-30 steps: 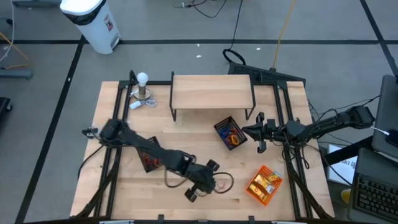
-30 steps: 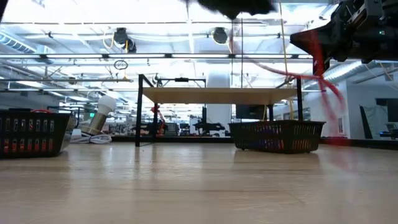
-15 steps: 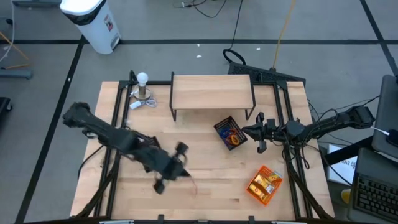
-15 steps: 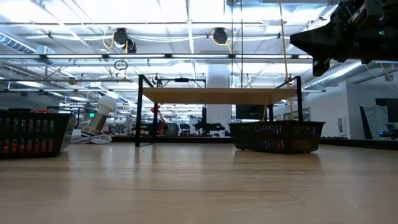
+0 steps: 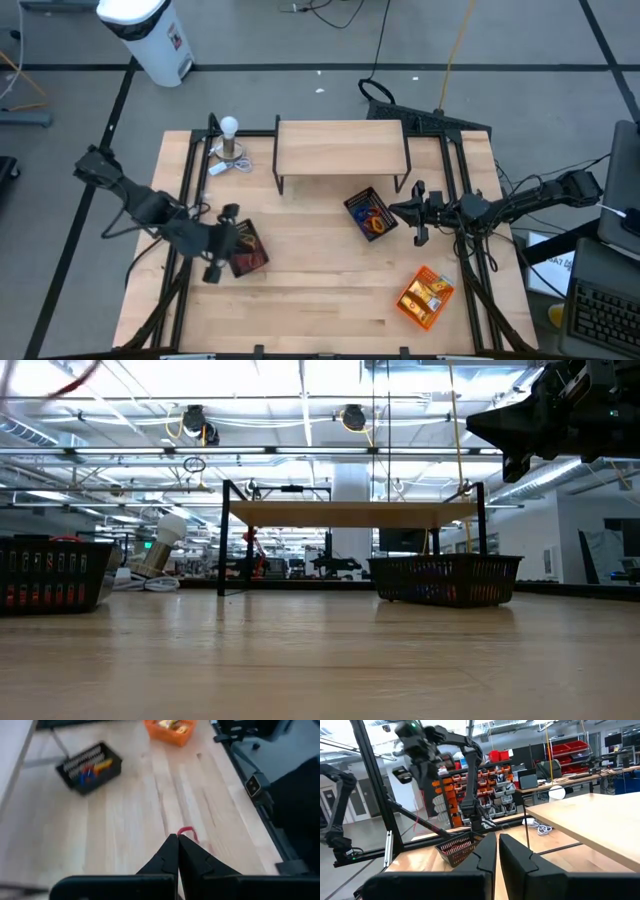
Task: Pick & Place Office Desk Supplies
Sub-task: Put the red rubber band into the left black bin, then return to Home Position
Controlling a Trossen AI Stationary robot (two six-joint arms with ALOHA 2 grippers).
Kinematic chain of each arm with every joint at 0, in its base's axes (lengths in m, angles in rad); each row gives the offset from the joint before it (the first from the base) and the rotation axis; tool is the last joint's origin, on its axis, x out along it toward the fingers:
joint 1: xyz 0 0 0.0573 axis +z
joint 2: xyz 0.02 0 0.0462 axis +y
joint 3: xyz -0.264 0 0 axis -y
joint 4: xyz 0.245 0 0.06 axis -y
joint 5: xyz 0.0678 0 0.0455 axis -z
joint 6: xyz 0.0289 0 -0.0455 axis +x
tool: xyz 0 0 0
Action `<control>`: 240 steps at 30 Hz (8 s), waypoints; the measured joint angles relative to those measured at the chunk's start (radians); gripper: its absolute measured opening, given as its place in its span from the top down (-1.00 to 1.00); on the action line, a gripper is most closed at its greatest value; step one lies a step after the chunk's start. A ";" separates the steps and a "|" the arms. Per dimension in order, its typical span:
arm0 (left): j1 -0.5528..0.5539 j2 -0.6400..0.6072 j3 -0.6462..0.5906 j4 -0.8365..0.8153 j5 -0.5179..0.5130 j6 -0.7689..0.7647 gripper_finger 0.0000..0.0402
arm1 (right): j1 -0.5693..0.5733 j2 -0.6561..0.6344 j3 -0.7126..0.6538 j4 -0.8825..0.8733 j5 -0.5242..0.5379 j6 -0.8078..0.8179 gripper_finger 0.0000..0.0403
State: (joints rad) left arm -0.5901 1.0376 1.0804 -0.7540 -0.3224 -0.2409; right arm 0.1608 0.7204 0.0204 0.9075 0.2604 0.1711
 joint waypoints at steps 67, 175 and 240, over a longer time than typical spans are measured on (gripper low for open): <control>0.723 -0.587 -0.466 0.514 0.239 0.321 0.98 | -0.162 -0.271 0.238 -0.597 -0.056 -0.105 1.00; 0.805 -1.031 -1.066 0.781 0.392 0.285 0.90 | -0.312 -0.626 0.021 -0.703 -0.052 0.053 1.00; 0.805 -1.031 -1.066 0.782 0.392 0.285 0.87 | -0.312 -0.626 0.021 -0.703 -0.053 0.053 1.00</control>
State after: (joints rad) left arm 0.2146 0.0063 0.0147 0.0280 0.0692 0.0443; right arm -0.1509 0.0948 0.0410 0.2049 0.2078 0.2237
